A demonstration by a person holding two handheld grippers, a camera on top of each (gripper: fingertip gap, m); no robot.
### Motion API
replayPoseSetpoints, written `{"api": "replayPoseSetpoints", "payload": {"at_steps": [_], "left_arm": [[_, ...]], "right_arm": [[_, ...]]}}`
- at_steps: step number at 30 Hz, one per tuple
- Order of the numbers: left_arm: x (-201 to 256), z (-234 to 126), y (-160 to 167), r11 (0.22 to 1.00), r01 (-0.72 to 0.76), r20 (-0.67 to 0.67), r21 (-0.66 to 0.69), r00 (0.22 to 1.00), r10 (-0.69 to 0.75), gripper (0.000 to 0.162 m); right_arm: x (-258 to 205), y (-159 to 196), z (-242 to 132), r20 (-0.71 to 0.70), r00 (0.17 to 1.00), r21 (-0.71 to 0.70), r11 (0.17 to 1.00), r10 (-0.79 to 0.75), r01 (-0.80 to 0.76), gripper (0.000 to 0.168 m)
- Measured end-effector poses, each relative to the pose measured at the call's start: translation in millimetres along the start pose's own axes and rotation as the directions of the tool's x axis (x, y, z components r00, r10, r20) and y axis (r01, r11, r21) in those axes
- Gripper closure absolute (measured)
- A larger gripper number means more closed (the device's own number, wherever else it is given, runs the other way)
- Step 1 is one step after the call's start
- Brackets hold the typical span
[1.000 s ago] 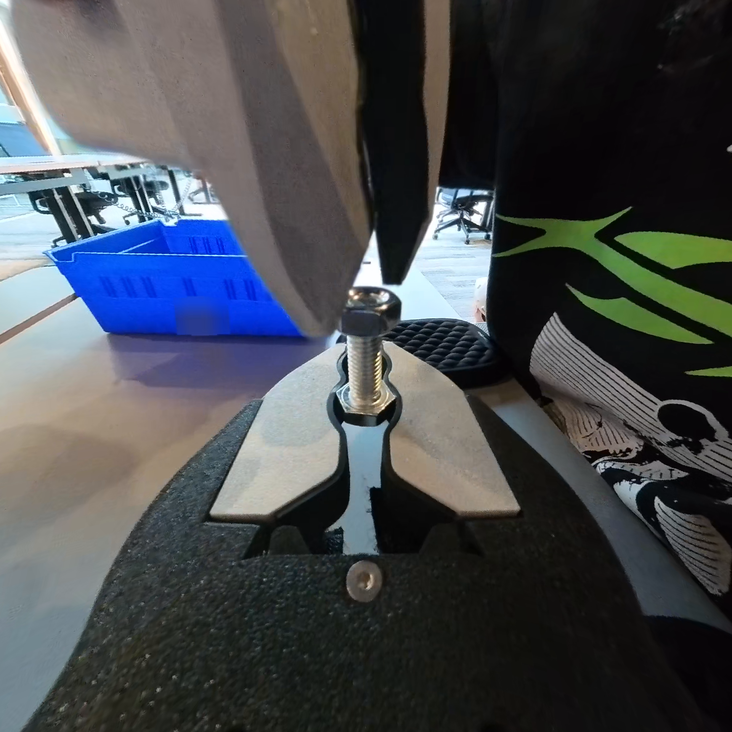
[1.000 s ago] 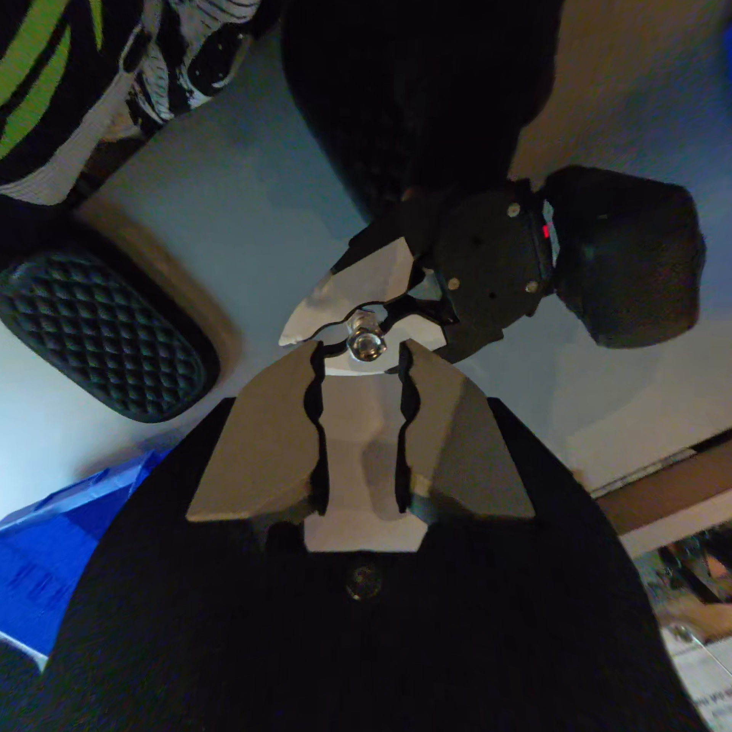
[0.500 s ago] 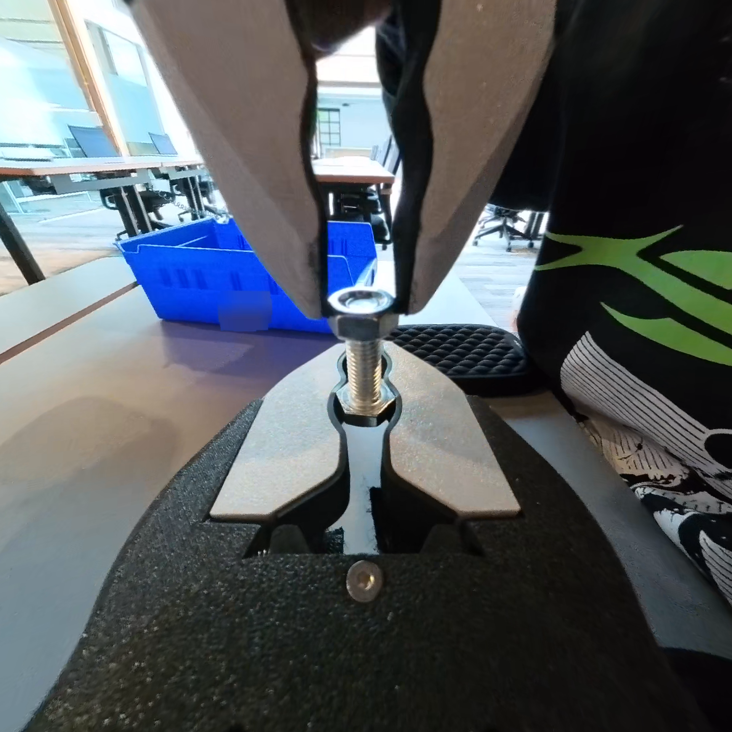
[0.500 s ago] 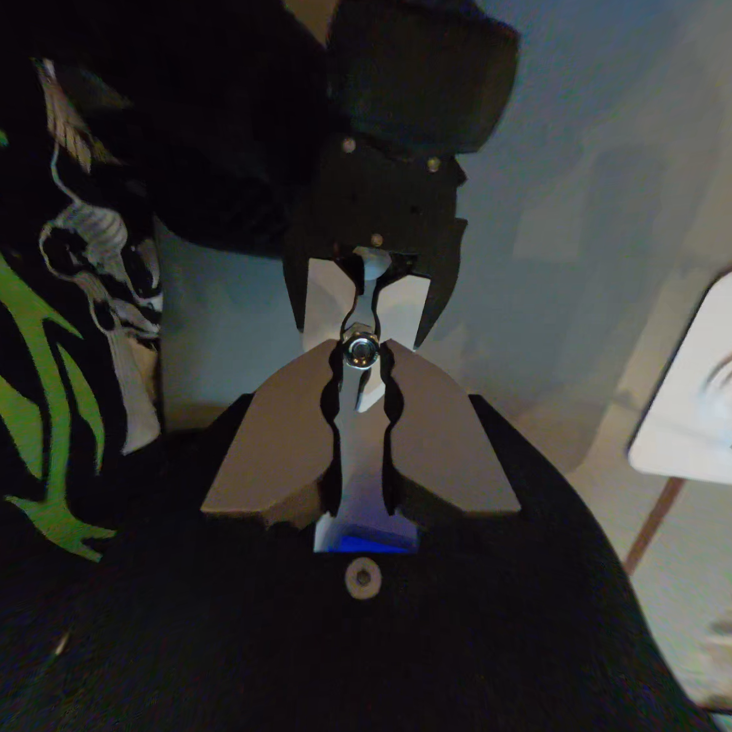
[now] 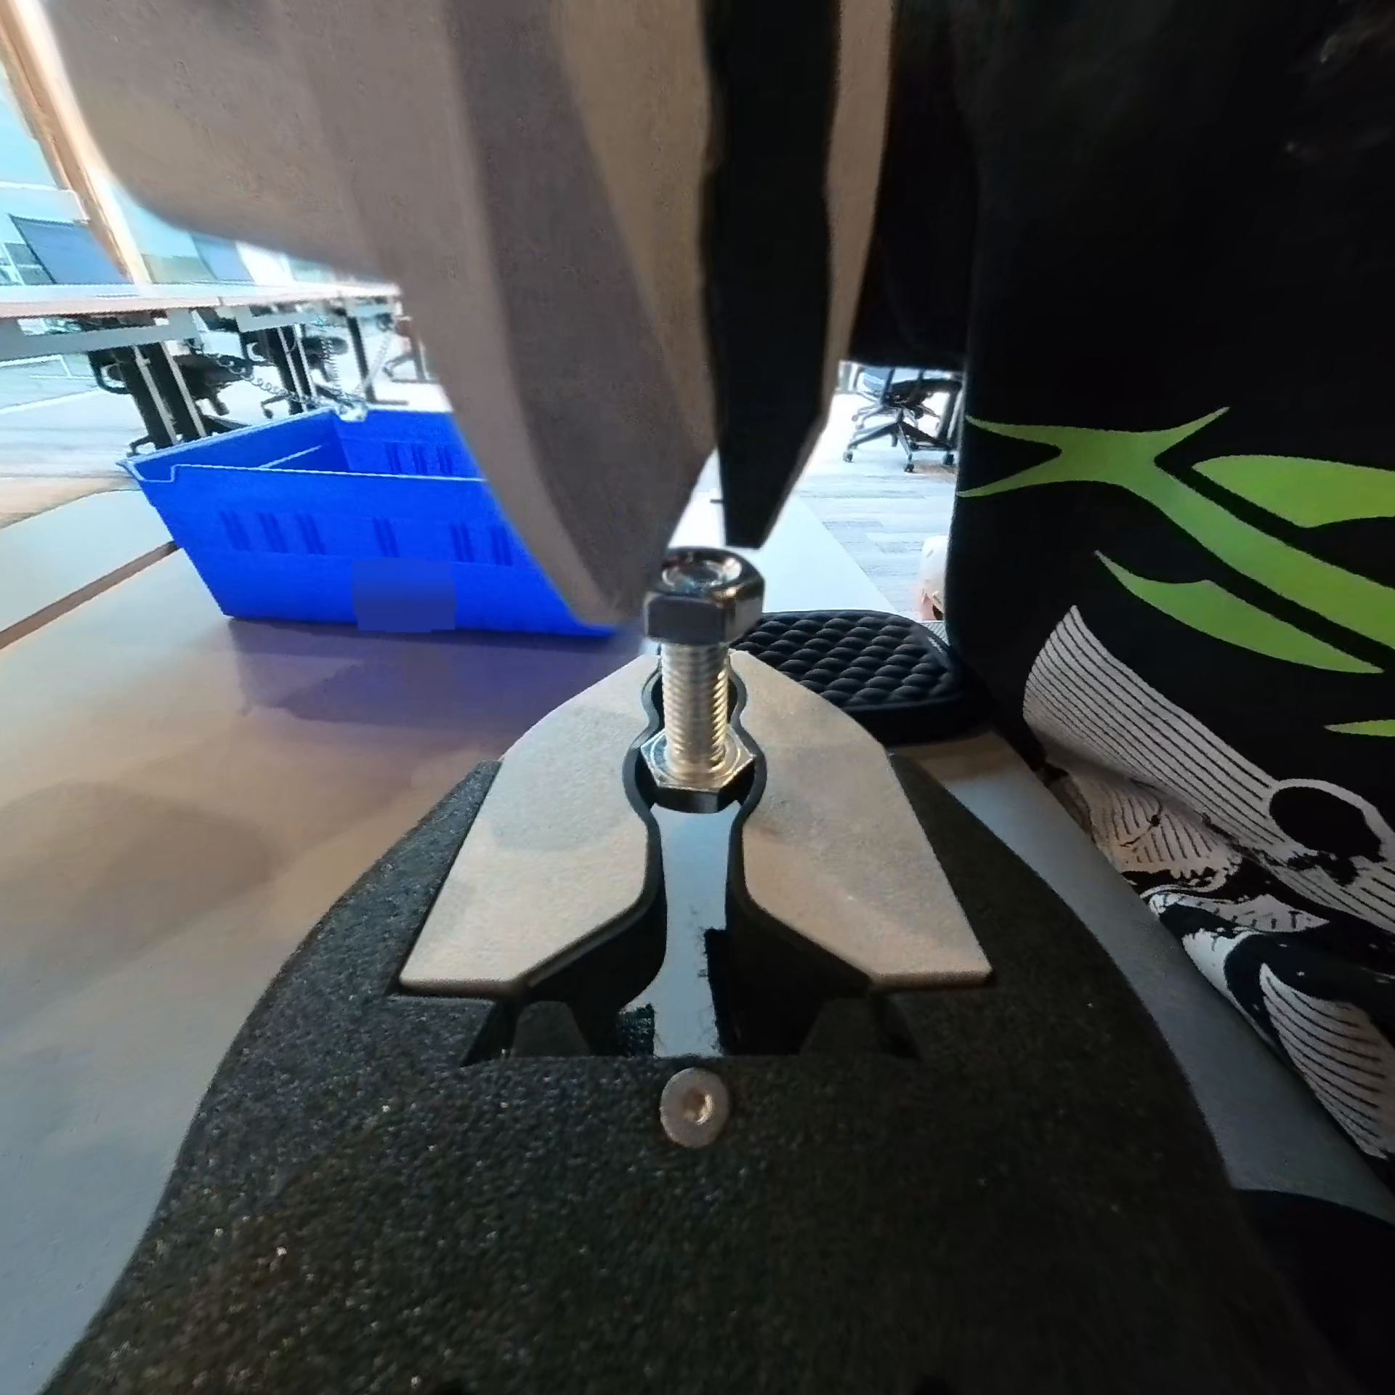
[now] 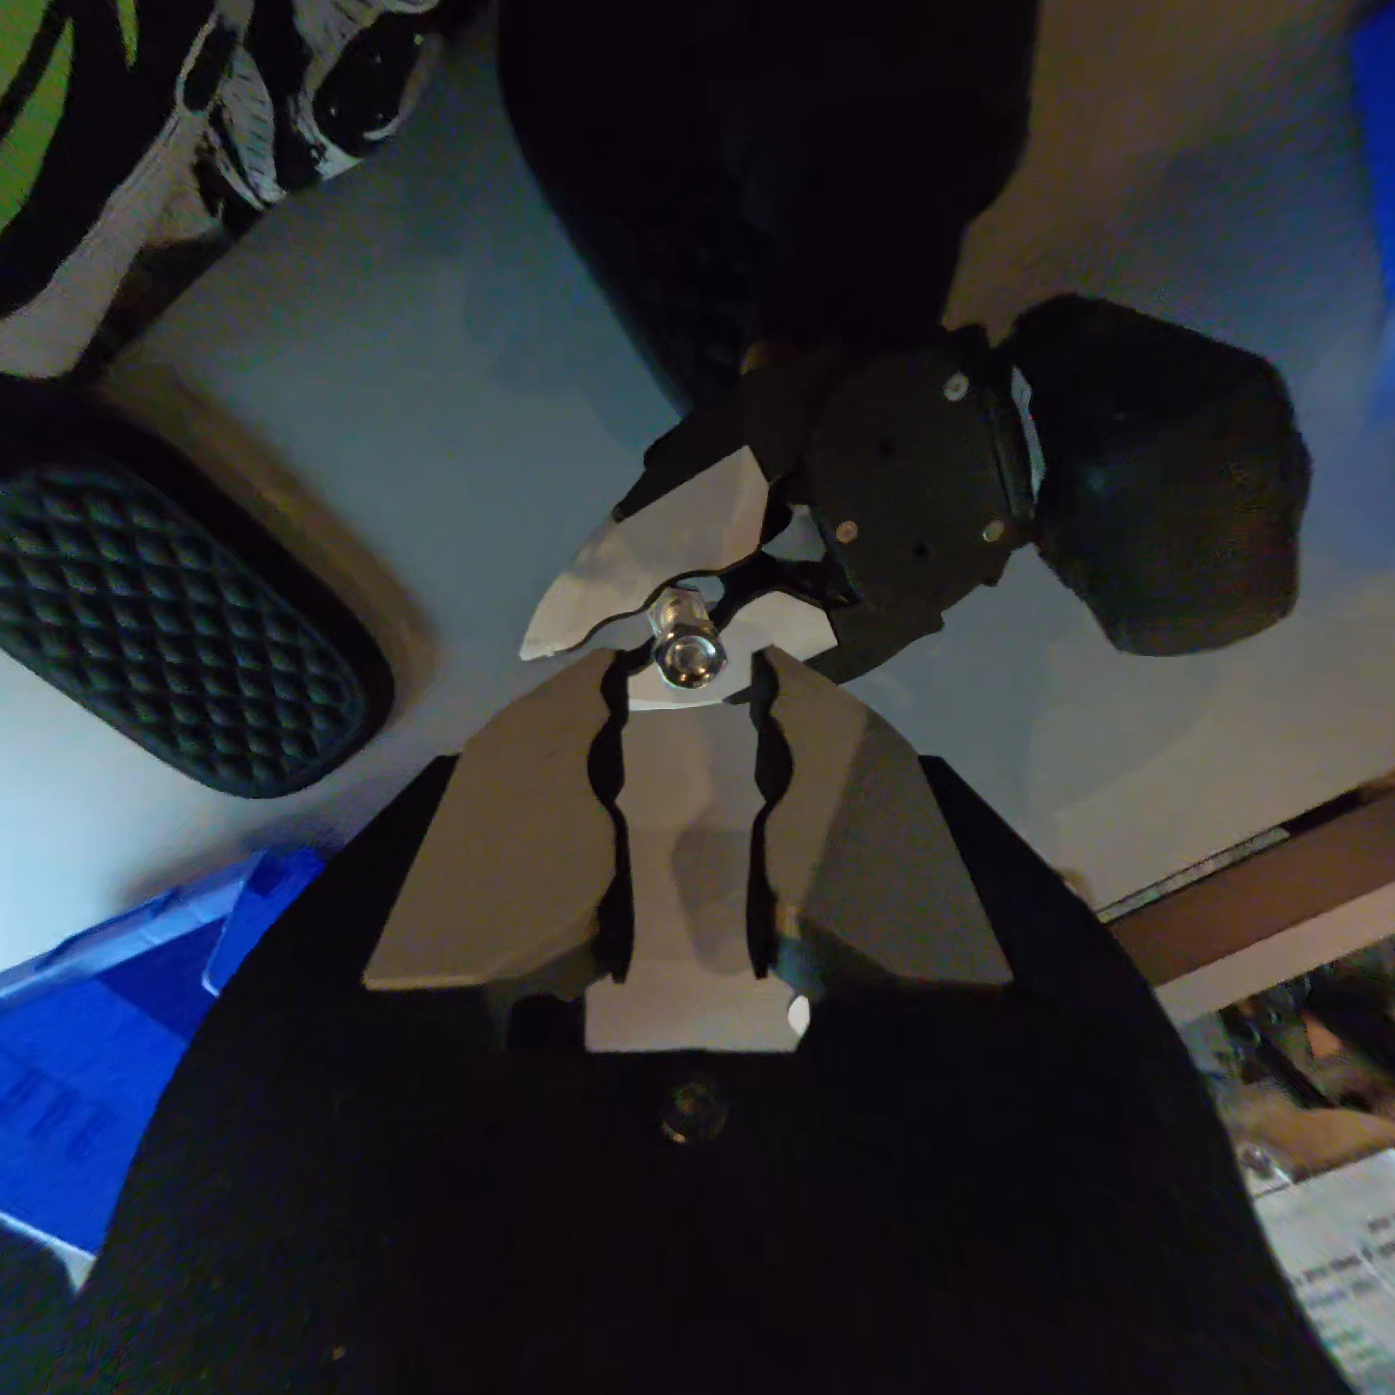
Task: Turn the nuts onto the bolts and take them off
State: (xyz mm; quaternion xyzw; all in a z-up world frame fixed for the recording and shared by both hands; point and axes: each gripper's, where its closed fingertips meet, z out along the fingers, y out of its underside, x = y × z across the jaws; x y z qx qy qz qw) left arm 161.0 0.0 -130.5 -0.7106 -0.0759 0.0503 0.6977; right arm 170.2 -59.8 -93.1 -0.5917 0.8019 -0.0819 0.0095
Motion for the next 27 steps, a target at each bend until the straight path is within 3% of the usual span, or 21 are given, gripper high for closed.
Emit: {"api": "replayPoseSetpoints", "payload": {"at_steps": [5, 9, 12, 14, 15, 17, 20, 24, 27], "left_arm": [[1, -1, 0, 1.0, -0.004, -0.002, 0.002, 1.0, 0.004, 0.15], [-5, -2, -2, 1.0, -0.007, 0.037, 0.006, 0.999, 0.006, 0.15], [-8, -3, -1, 1.0, -0.003, 0.062, 0.004, 0.998, 0.003, 0.15], [-9, -3, 0, 1.0, -0.005, 0.069, -0.004, 0.998, 0.005, 0.15], [-8, -2, 1, 1.0, -0.007, 0.068, -0.007, 0.998, 0.007, 0.15], [-6, -1, 1, 1.0, -0.006, 0.057, -0.01, 0.998, 0.007, 0.15], [-5, -1, 0, 1.0, -0.001, 0.043, -0.004, 0.999, 0.001, 0.15], [0, 0, 0, 1.0, -0.003, 0.013, -0.002, 1.0, 0.003, 0.15], [2, 1, 1, 1.0, -0.002, -0.002, -0.008, 1.0, 0.002, 0.15]], "right_arm": [[1, 0, 1, 0.035, 0.999, 0.031, 1.0, -0.002, 0.001, 0.151], [3, 3, 0, -0.008, 0.973, 0.02, 0.973, 0.231, -0.231, 0.151], [4, 4, 1, -0.069, 0.87, 0.034, 0.872, 0.489, -0.487, 0.151], [4, 5, 2, -0.079, 0.735, 0.072, 0.74, 0.673, -0.669, 0.151], [3, 5, 3, -0.07, 0.683, 0.086, 0.687, 0.727, -0.722, 0.151], [1, 5, 3, -0.058, 0.658, 0.101, 0.66, 0.751, -0.745, 0.151], [0, -2, -2, -0.043, 0.752, 0.123, 0.751, 0.657, -0.649, 0.133], [-2, -5, -11, -0.095, 0.968, 0.072, 0.972, 0.231, -0.225, 0.135], [-5, -2, -6, -0.064, 0.998, 0.007, 1.0, -0.018, 0.018, 0.138]]}}
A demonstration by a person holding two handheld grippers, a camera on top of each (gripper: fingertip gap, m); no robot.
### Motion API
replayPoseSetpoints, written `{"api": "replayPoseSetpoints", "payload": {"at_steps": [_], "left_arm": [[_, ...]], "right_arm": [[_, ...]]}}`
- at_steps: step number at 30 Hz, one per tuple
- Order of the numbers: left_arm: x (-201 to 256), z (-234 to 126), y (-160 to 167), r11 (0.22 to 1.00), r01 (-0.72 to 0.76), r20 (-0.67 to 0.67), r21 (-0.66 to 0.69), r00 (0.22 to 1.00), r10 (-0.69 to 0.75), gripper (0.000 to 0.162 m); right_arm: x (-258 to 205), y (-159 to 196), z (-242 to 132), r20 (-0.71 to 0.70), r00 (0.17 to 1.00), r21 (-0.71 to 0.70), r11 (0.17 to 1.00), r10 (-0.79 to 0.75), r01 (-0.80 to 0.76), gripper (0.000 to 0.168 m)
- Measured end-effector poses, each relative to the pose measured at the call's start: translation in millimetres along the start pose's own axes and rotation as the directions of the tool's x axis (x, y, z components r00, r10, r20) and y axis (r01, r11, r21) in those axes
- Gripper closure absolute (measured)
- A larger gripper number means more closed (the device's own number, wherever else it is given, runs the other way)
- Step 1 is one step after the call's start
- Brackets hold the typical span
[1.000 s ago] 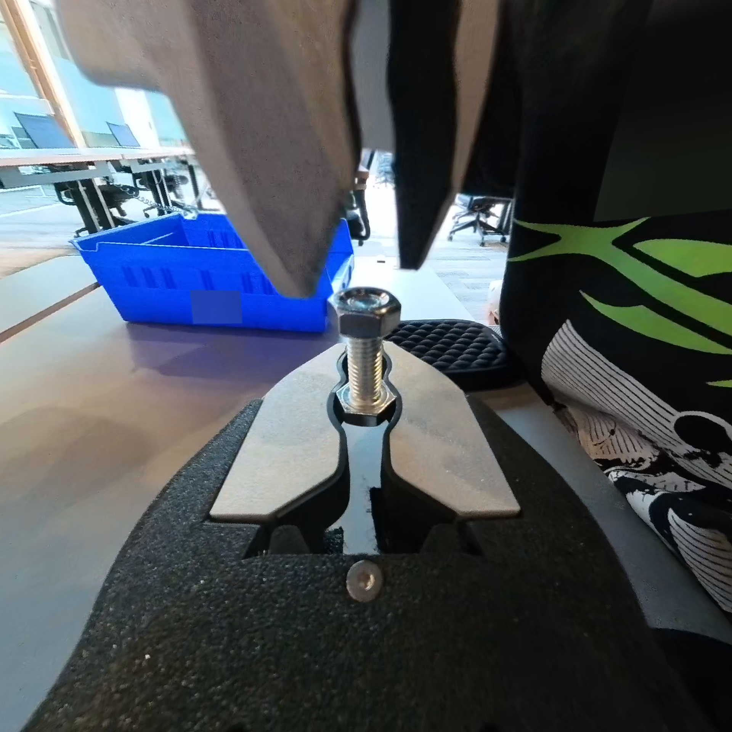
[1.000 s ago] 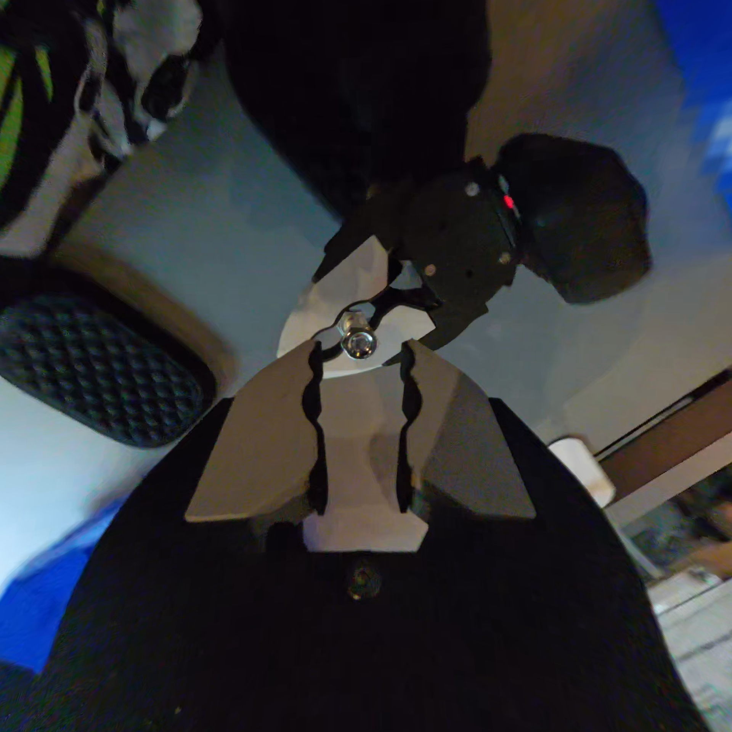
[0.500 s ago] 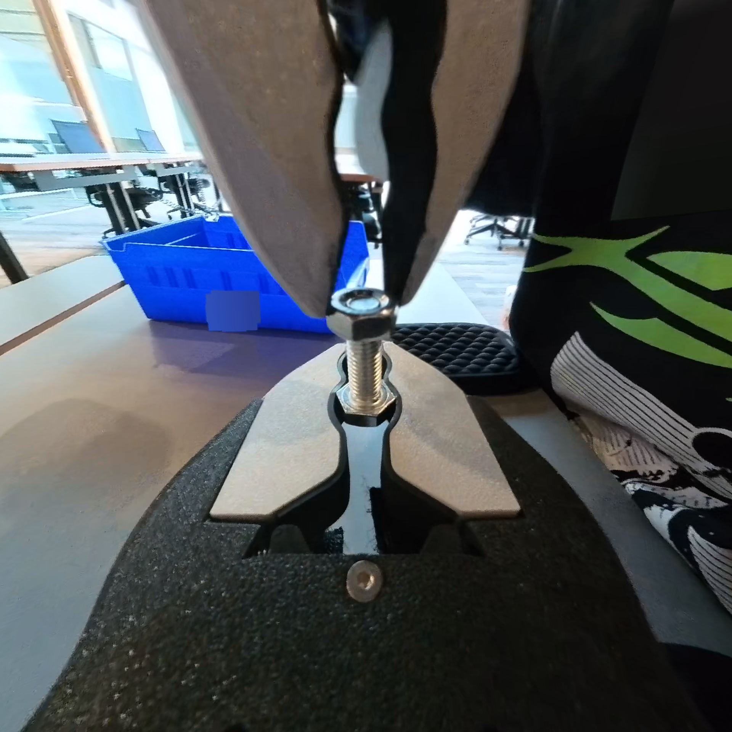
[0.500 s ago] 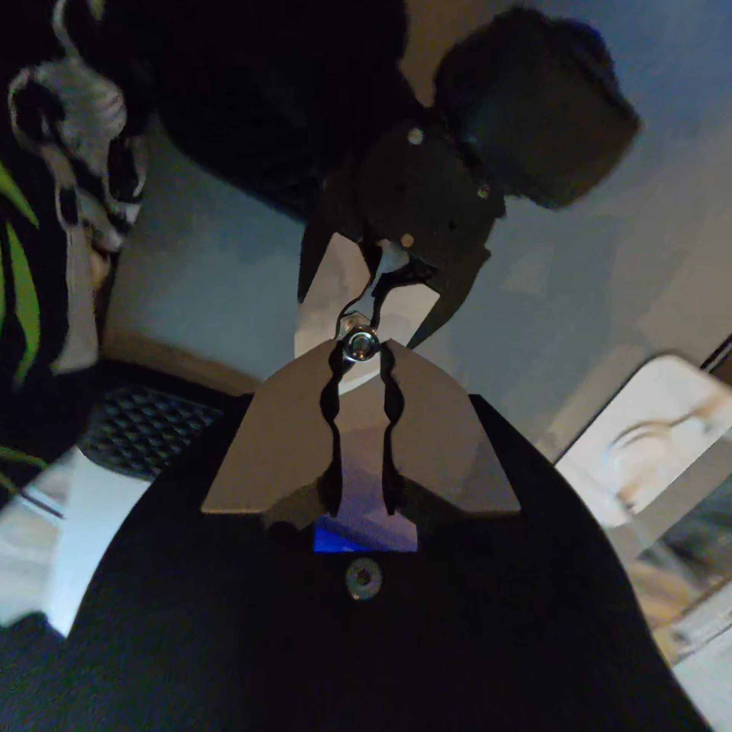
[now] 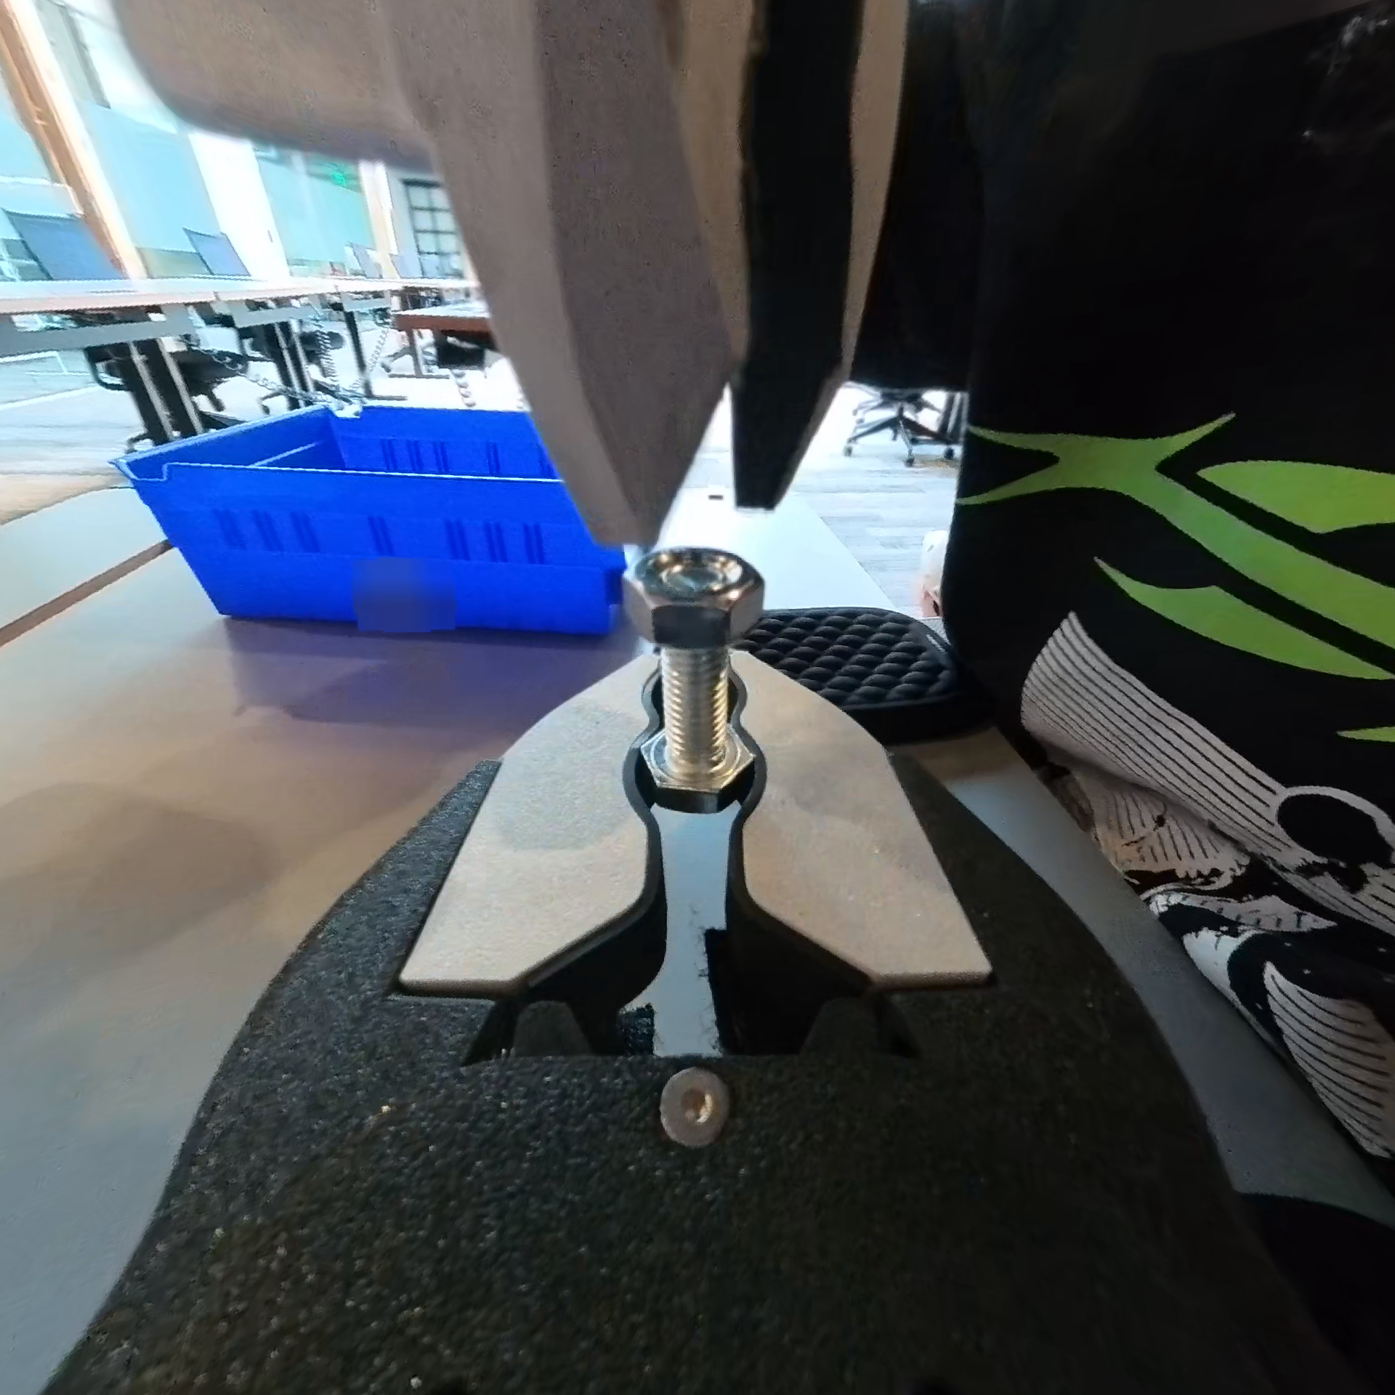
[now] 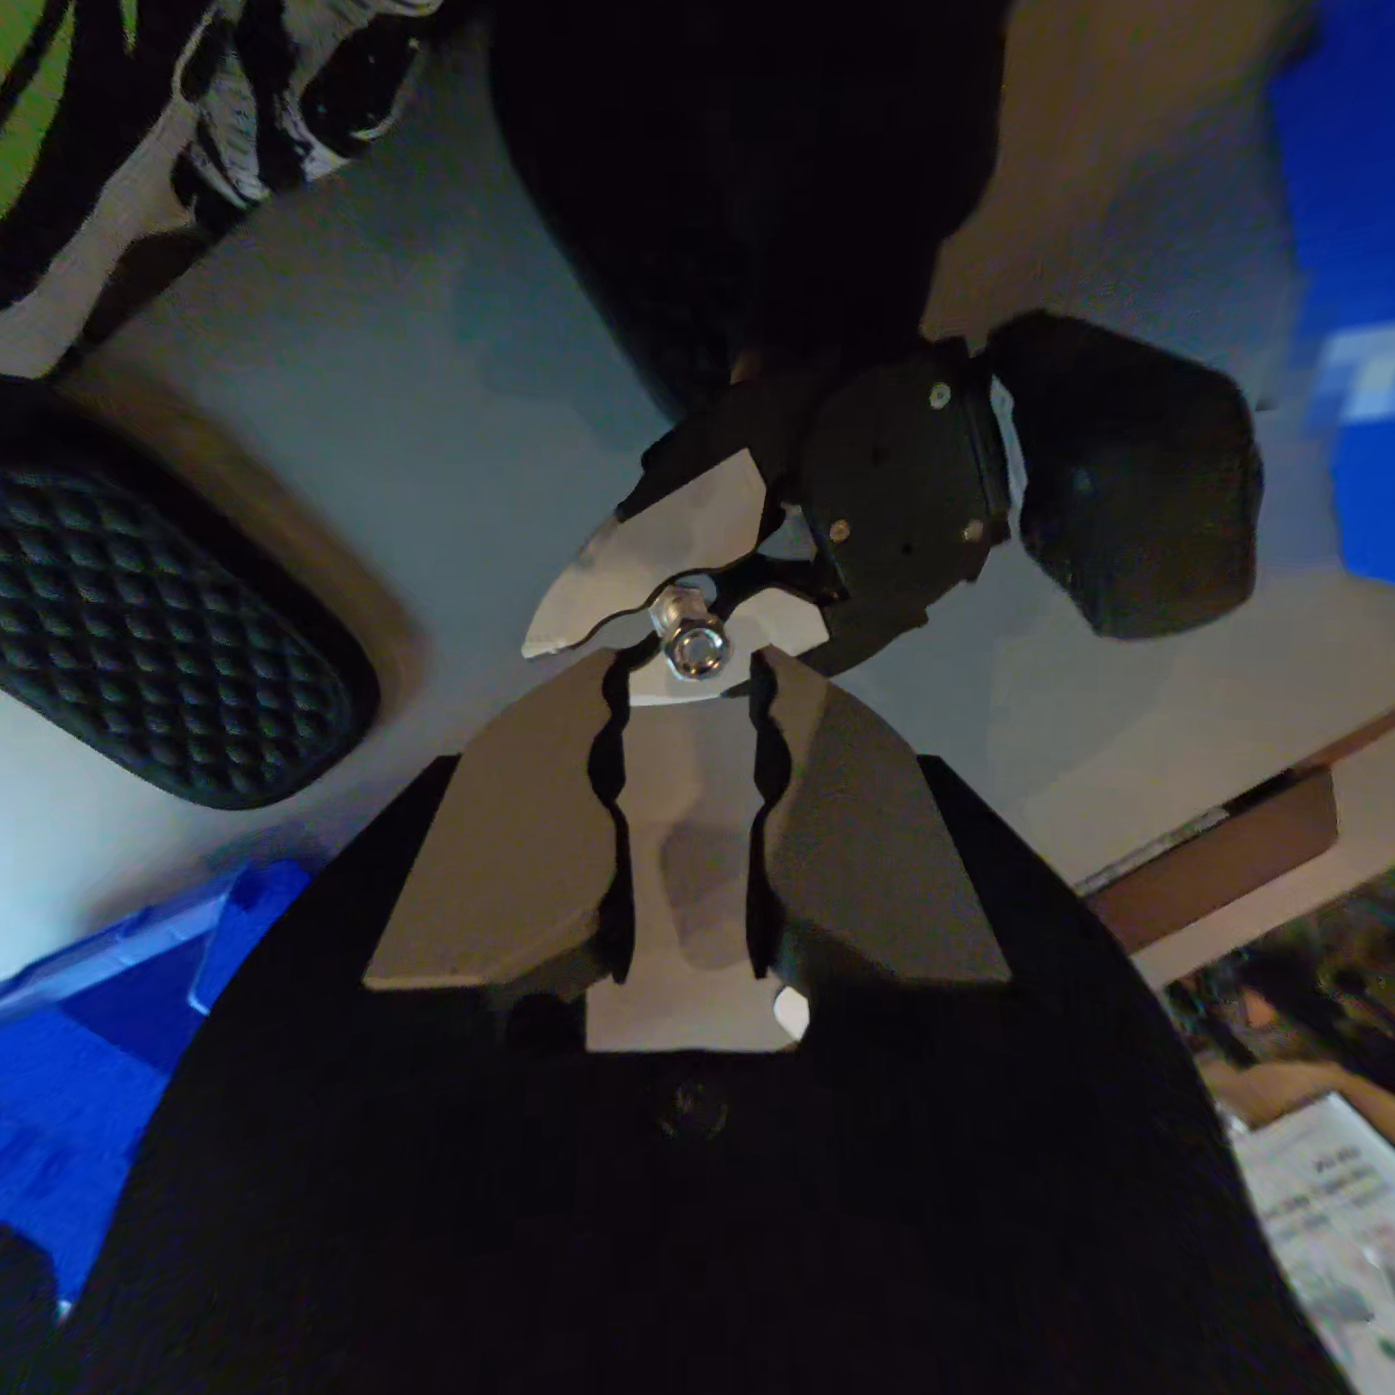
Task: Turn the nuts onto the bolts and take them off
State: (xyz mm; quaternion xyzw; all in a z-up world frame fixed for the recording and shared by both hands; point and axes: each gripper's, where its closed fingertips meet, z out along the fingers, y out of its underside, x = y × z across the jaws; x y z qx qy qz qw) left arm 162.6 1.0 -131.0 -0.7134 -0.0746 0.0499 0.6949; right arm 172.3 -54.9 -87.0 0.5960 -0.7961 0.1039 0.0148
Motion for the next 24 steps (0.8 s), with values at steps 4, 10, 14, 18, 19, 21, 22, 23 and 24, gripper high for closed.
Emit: {"api": "replayPoseSetpoints", "payload": {"at_steps": [4, 10, 14, 18, 19, 21, 22, 23, 24], "left_arm": [[3, 1, 0, 1.0, -0.001, -0.017, -0.004, 1.0, 0.001, 0.15], [-1, -1, -1, 1.0, -0.009, 0.012, 0.005, 1.0, 0.009, 0.15], [-12, -5, -2, 1.0, -0.003, 0.084, 0.008, 0.996, 0.002, 0.15], [-17, -5, 2, 1.0, 0.006, 0.125, -0.015, 0.992, -0.004, 0.15], [-16, -4, 3, 1.0, 0.005, 0.121, -0.016, 0.993, -0.003, 0.15], [-16, -4, 2, 1.0, 0.009, 0.111, -0.011, 0.994, -0.008, 0.15], [-15, -4, 1, 1.0, 0.012, 0.107, -0.005, 0.994, -0.011, 0.15], [-15, -5, 1, 1.0, 0.011, 0.103, -0.001, 0.995, -0.011, 0.15], [-14, -4, 0, 1.0, 0.013, 0.095, 0.001, 0.995, -0.013, 0.15]], "right_arm": [[0, -7, 6, 0.112, 0.993, 0.049, 0.998, -0.032, 0.027, 0.145], [3, -1, 8, 0.098, 0.993, 0.029, 0.997, 0.072, -0.075, 0.151], [12, 4, 9, 0.033, 0.863, 0.027, 0.863, 0.504, -0.505, 0.151], [9, 10, 11, 0.028, 0.6, 0.047, 0.599, 0.799, -0.799, 0.151], [9, 10, 11, 0.03, 0.595, 0.057, 0.593, 0.803, -0.803, 0.147], [9, 9, 11, 0.03, 0.601, 0.062, 0.598, 0.799, -0.799, 0.14], [10, 8, 11, 0.034, 0.631, 0.066, 0.628, 0.775, -0.775, 0.137], [11, 5, 10, 0.039, 0.675, 0.076, 0.671, 0.737, -0.737, 0.133], [12, 3, 8, 0.037, 0.73, 0.083, 0.726, 0.683, -0.683, 0.13]]}}
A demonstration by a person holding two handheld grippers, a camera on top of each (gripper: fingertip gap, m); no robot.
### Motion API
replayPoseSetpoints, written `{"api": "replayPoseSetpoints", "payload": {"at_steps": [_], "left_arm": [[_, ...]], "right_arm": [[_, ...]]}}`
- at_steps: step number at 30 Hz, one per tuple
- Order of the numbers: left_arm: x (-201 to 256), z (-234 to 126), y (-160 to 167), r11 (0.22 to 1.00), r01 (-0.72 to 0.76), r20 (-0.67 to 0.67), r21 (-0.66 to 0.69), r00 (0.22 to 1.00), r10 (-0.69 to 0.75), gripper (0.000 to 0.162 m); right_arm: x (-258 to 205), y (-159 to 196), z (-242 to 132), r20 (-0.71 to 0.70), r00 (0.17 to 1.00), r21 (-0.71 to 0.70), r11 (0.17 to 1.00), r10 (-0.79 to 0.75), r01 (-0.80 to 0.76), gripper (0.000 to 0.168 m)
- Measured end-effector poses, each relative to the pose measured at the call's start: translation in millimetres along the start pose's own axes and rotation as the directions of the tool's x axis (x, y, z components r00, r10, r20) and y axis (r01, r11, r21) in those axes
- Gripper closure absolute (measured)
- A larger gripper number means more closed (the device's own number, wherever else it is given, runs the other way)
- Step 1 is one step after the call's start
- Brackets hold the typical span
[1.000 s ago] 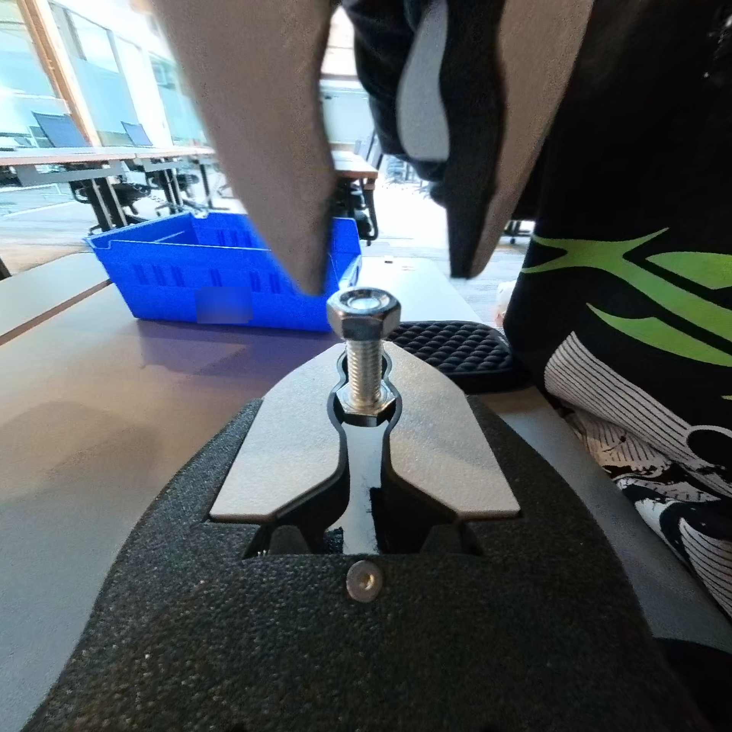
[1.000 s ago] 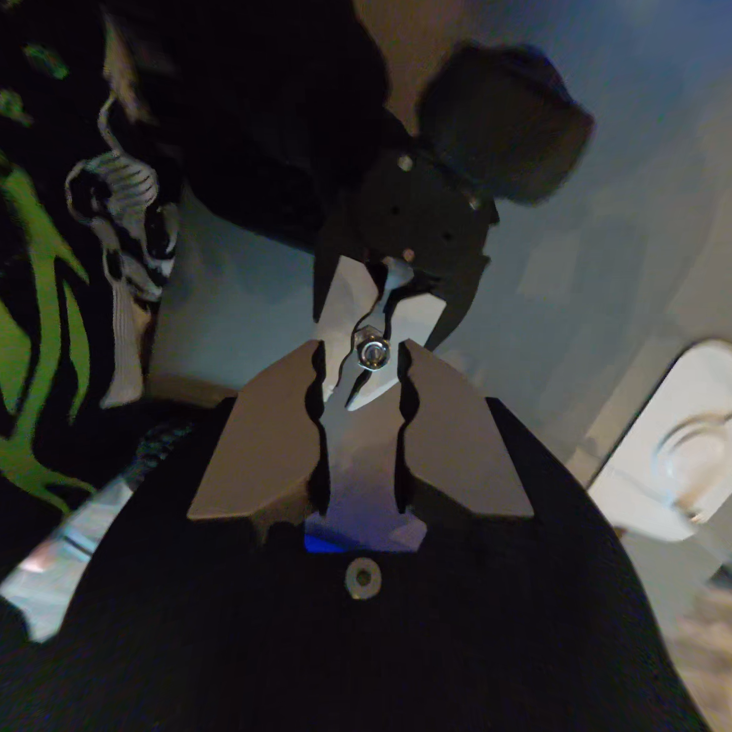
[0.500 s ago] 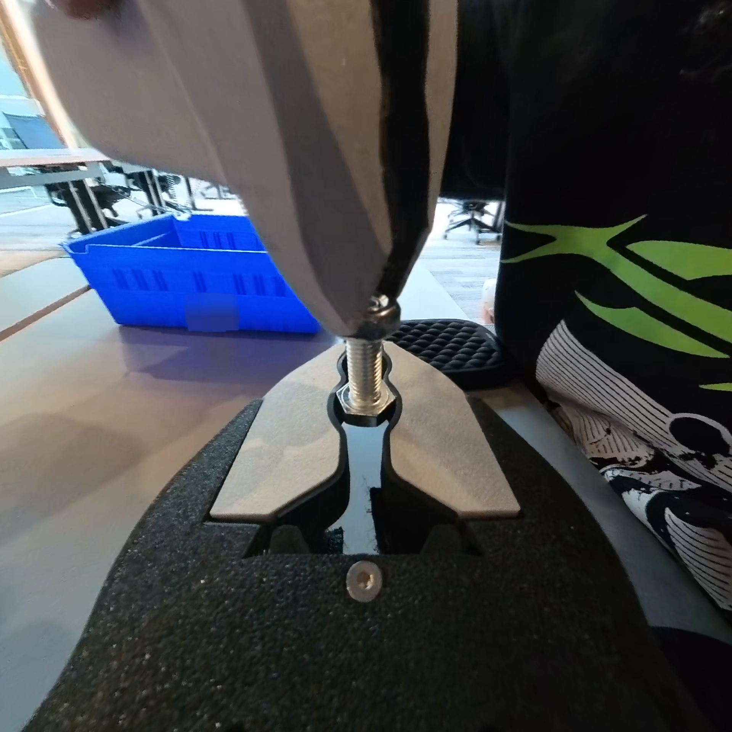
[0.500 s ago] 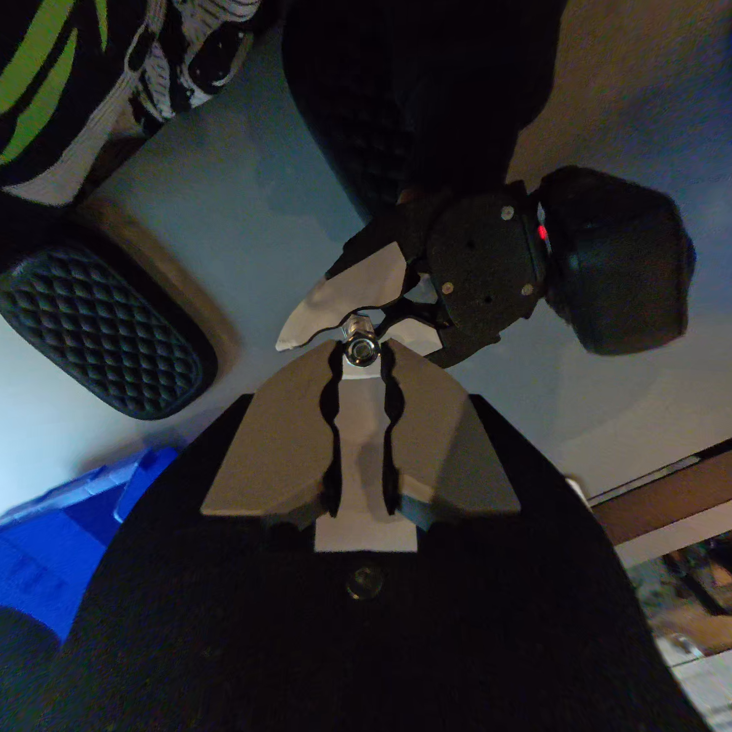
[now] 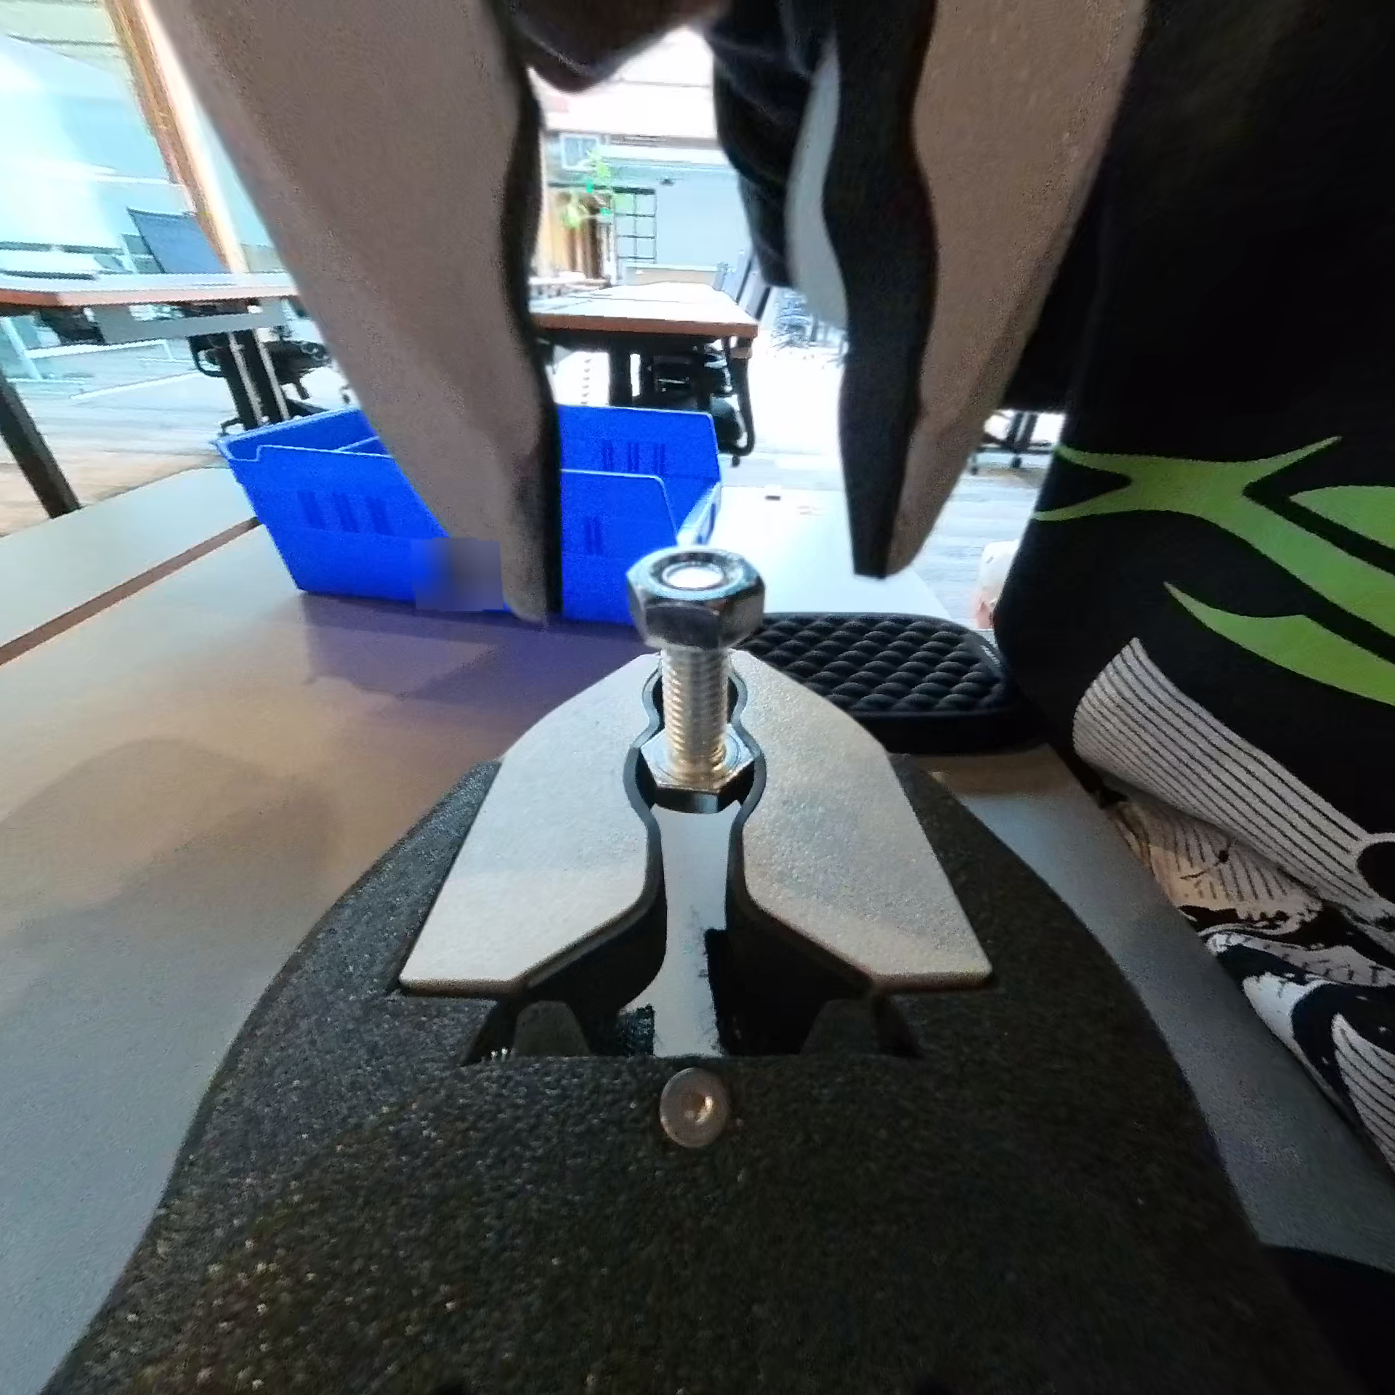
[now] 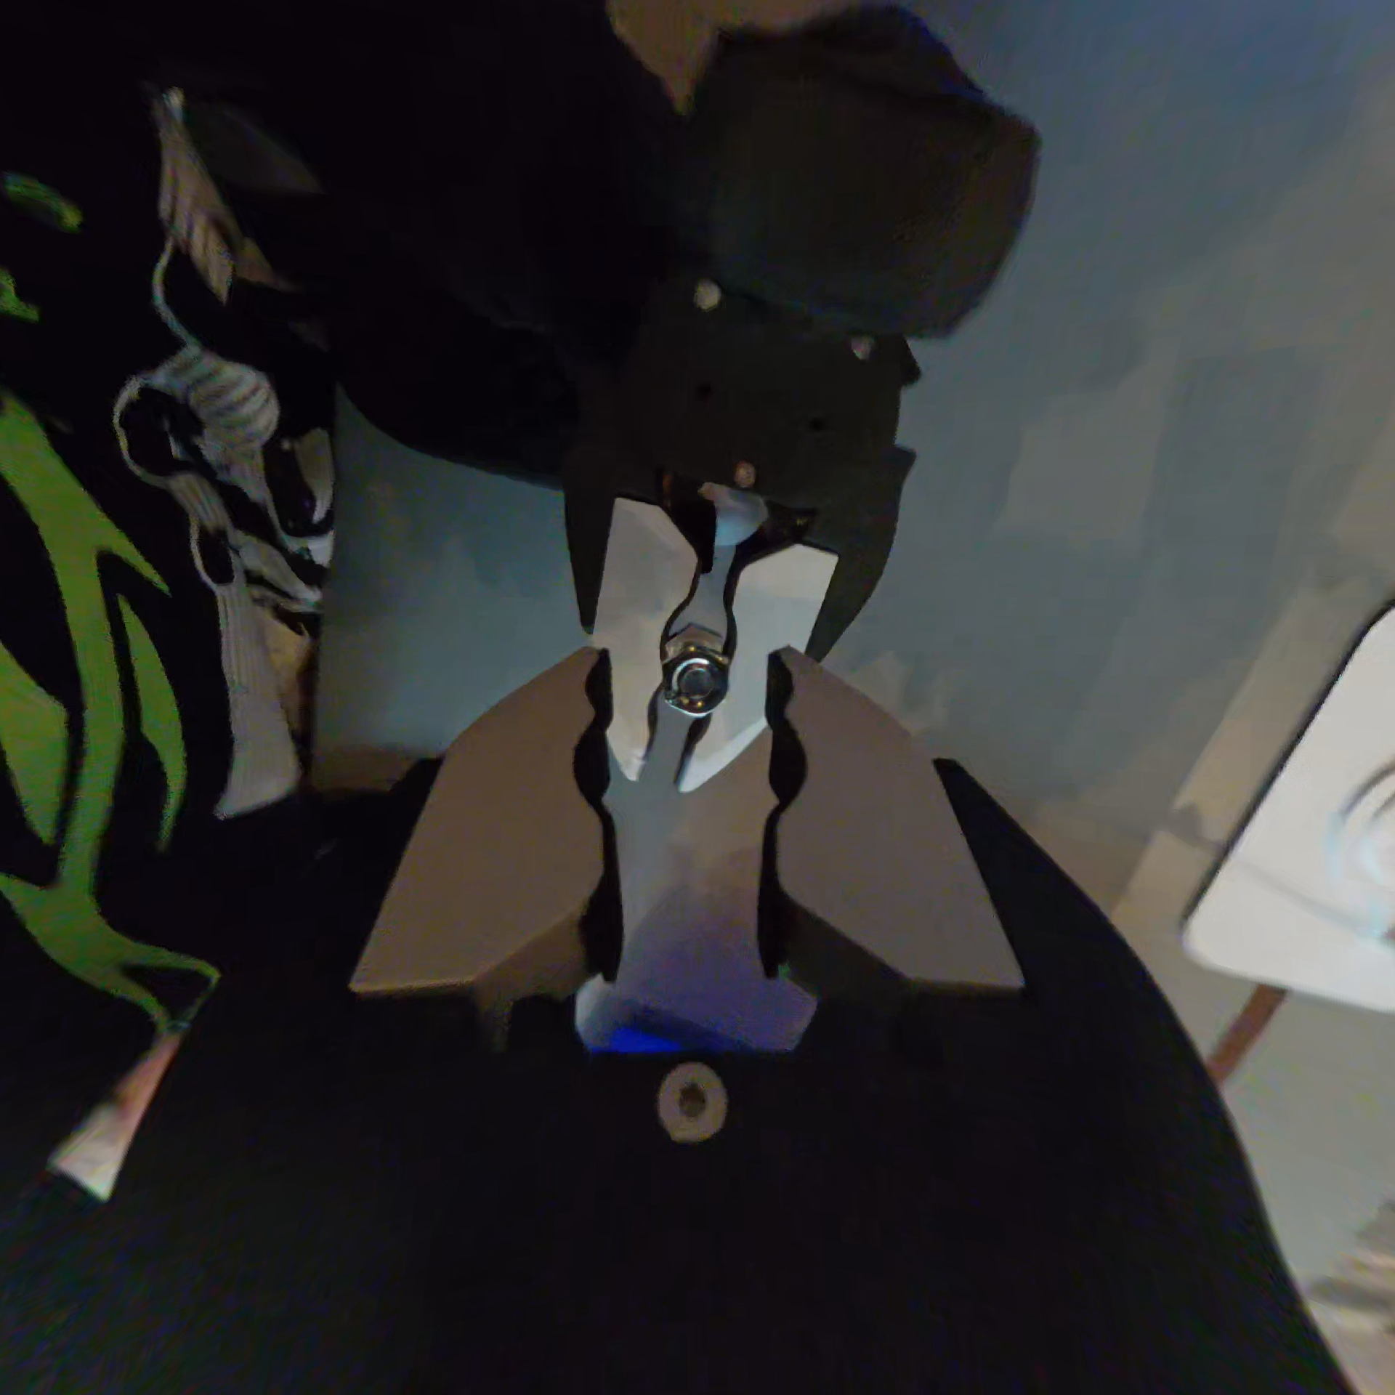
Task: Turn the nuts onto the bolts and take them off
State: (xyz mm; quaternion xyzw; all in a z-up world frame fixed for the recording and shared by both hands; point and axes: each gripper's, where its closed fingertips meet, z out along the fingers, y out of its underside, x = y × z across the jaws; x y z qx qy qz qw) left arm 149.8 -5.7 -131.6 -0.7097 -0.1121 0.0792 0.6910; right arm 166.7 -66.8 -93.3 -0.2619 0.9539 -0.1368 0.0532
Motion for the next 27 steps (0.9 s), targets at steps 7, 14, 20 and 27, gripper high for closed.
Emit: {"api": "replayPoseSetpoints", "payload": {"at_steps": [7, 14, 20, 27], "left_arm": [[7, 2, 1, 1.0, 0.004, -0.049, -0.006, 0.999, -0.004, 0.15], [12, 3, 2, 1.0, -0.003, -0.087, -0.01, 0.996, 0.002, 0.15], [15, 4, 2, 1.0, -0.007, -0.1, -0.011, 0.995, 0.006, 0.15], [12, 3, 0, 1.0, -0.014, -0.073, -0.004, 0.997, 0.014, 0.15]], "right_arm": [[-5, 7, -6, 0.086, 0.746, -0.085, 0.741, -0.66, 0.666, 0.137], [-6, 8, -2, 0.197, 0.693, -0.071, 0.695, -0.694, 0.716, 0.158], [-9, 10, 0, 0.212, 0.692, -0.082, 0.693, -0.69, 0.717, 0.143], [-4, 9, 3, 0.164, 0.762, -0.119, 0.755, -0.626, 0.645, 0.152]]}}
